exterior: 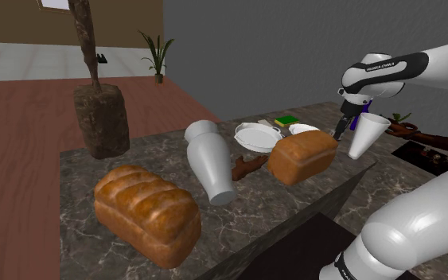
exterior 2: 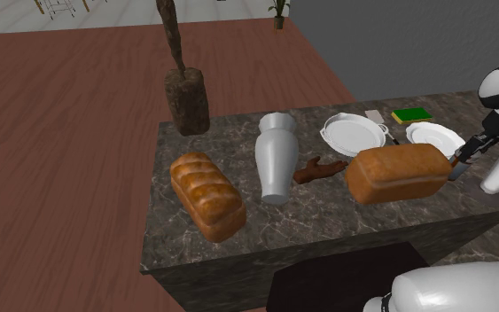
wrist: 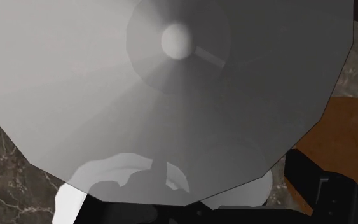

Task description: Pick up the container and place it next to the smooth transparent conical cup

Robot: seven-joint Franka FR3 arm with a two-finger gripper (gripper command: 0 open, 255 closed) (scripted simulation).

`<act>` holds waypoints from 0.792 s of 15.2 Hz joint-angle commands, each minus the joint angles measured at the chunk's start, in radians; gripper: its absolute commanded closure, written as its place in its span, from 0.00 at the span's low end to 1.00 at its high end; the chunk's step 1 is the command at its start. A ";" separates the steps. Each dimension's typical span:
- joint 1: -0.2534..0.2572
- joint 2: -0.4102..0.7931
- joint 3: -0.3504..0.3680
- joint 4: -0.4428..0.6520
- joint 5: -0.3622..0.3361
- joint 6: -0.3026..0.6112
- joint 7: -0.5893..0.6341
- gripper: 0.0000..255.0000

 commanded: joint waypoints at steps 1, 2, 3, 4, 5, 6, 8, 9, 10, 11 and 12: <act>0.000 -0.011 0.007 0.025 -0.003 -0.035 0.003 0.00; 0.000 -0.020 0.014 0.051 -0.004 -0.070 0.006 0.00; 0.001 -0.028 0.020 0.079 -0.005 -0.104 0.008 0.00; 0.002 -0.032 0.025 0.101 -0.005 -0.131 0.009 0.00; 0.001 -0.032 0.025 0.101 -0.005 -0.131 0.008 0.00; 0.001 -0.033 0.025 0.101 -0.005 -0.131 0.008 0.00; 0.001 -0.032 0.025 0.101 -0.005 -0.131 0.008 0.00; 0.001 -0.032 0.025 0.101 -0.005 -0.131 0.008 0.00; 0.001 -0.032 0.025 0.101 -0.005 -0.131 0.008 0.00; 0.001 -0.032 0.025 0.101 -0.005 -0.131 0.008 0.00; 0.001 -0.032 0.025 0.101 -0.005 -0.131 0.008 0.00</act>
